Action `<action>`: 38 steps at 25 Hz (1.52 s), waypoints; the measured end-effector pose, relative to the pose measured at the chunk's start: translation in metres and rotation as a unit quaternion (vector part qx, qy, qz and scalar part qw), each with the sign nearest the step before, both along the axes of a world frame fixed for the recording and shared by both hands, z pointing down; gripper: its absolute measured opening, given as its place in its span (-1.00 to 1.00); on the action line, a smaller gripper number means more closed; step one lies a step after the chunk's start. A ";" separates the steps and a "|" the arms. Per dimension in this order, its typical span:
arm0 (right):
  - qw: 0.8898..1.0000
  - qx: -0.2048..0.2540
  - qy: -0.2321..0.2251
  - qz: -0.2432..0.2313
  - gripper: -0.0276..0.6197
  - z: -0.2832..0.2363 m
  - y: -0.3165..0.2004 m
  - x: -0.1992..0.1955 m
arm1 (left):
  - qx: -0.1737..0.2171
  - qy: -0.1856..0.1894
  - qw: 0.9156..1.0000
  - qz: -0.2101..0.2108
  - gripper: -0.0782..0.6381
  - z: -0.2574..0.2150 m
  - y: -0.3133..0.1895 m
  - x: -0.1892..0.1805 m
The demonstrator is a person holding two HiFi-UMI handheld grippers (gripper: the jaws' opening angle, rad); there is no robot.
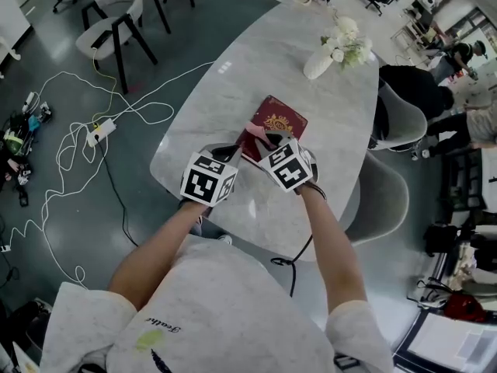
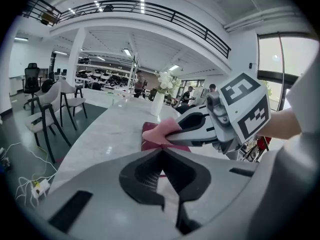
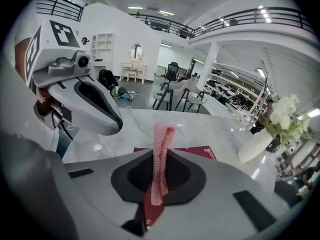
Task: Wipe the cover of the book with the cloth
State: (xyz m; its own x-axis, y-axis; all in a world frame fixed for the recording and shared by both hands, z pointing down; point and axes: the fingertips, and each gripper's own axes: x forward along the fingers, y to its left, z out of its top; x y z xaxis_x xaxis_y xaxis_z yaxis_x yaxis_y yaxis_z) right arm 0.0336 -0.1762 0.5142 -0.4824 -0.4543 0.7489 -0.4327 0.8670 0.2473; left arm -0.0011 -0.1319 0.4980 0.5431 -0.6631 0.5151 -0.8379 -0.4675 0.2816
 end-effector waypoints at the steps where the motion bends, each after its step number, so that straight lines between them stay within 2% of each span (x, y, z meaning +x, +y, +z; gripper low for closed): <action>1: 1.000 0.001 0.001 0.000 -0.86 -0.001 -0.003 0.000 | -0.001 0.001 1.000 0.000 -0.76 0.001 -0.003 -0.001; 23: 0.998 0.022 0.052 0.032 -0.86 -0.019 -0.100 0.002 | -0.020 0.032 0.999 0.024 -0.76 0.022 -0.059 -0.023; 38: 0.994 0.012 0.085 0.068 -0.86 0.019 -0.166 -0.017 | -0.056 0.066 0.995 0.057 -0.76 0.047 -0.089 -0.035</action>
